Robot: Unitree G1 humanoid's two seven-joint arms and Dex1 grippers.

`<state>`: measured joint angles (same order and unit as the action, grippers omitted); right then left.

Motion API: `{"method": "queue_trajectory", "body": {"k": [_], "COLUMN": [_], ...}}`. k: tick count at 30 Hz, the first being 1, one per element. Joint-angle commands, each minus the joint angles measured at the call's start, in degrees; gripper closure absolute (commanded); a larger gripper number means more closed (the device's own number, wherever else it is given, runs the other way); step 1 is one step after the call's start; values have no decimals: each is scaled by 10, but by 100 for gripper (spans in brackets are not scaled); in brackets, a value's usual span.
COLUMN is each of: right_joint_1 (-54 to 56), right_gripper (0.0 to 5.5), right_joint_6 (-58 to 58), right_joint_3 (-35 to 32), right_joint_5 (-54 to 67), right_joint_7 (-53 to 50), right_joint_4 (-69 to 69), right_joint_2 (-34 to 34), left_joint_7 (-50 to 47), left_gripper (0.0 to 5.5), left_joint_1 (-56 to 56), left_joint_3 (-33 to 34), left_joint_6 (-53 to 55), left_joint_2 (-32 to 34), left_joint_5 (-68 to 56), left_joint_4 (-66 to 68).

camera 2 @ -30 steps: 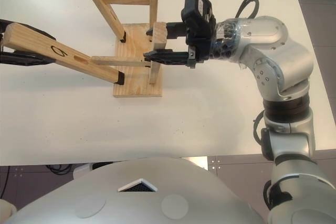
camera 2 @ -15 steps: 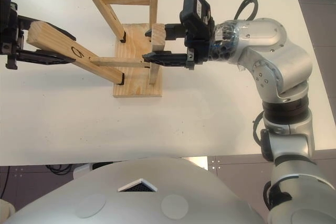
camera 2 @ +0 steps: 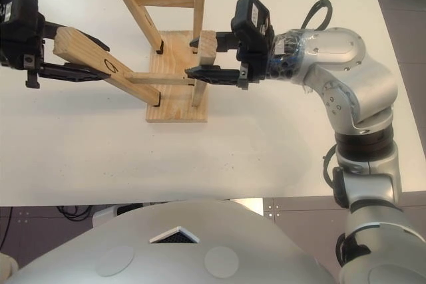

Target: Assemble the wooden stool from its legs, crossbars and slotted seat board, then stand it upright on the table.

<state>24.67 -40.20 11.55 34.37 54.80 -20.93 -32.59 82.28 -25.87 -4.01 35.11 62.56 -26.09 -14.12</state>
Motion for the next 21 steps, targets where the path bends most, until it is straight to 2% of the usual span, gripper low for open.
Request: {"method": "queue_trajectory", "body": {"k": [1,3,4,10,14,18,21], "right_joint_1": [-37,-36,-34,-17,-11,-4,0], "right_gripper": [334,335,335,212,181,181,181], "right_joint_6": [-41,-31,-32,-34,-27,-44,-59], "right_joint_3": [134,136,129,95,92,64,46], "right_joint_5": [-45,-60,-58,-37,-37,-4,15], "right_joint_7": [-6,-12,-14,-26,-27,-27,-30], "right_joint_4": [14,22,25,43,46,43,37], "right_joint_2": [24,31,36,48,48,57,60], "left_joint_7": [-45,-57,-68,-129,-153,-189,-225], "left_gripper": [349,349,312,211,207,207,207], "left_joint_1": [84,85,83,74,91,111,113], "left_joint_3": [-106,-93,-79,31,94,222,282], "left_joint_6": [-8,-11,-7,21,30,40,46], "left_joint_2": [-110,-121,-127,-152,-146,-154,-179], "left_joint_5": [5,-1,-8,-66,-86,-153,-197], "left_joint_4": [-36,-24,-18,8,19,45,63]}}
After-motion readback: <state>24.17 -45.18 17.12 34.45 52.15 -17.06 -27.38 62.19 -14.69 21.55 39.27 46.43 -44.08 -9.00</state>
